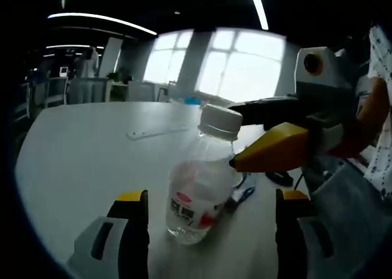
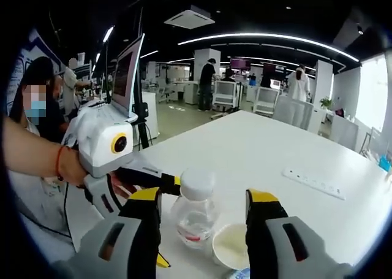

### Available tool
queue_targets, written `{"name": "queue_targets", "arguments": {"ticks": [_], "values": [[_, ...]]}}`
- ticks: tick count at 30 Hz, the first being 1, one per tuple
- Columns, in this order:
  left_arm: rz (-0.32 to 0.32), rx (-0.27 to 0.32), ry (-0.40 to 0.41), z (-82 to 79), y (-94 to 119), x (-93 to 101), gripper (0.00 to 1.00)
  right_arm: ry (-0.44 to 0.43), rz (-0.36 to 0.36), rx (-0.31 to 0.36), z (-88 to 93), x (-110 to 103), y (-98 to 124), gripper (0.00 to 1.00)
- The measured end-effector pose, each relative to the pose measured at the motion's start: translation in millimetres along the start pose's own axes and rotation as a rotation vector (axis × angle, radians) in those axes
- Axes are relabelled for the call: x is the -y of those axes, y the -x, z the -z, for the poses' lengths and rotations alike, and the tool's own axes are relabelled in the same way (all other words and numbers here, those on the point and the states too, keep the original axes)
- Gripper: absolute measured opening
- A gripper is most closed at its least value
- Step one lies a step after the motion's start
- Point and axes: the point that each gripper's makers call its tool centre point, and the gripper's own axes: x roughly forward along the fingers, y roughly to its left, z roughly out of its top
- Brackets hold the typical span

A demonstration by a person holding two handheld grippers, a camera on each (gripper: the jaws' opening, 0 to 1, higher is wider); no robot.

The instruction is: Arrange the tabletop items into an orderly group along one side of the table until the central work area is clear of visible clutter.

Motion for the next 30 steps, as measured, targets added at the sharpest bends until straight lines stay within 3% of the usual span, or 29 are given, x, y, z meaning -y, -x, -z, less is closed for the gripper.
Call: {"name": "queue_targets", "arguments": {"ticks": [20,30], "values": [[-0.058,-0.009,-0.001,-7.4,15.5,16.7,0.83,-0.01,-0.039,0.013,1.2,12.2,22.5,0.59],[-0.086,-0.009,-0.006,-11.5,23.0,29.2,0.82,-0.011,-0.044,0.014,9.0,26.2,44.0,0.63]]}}
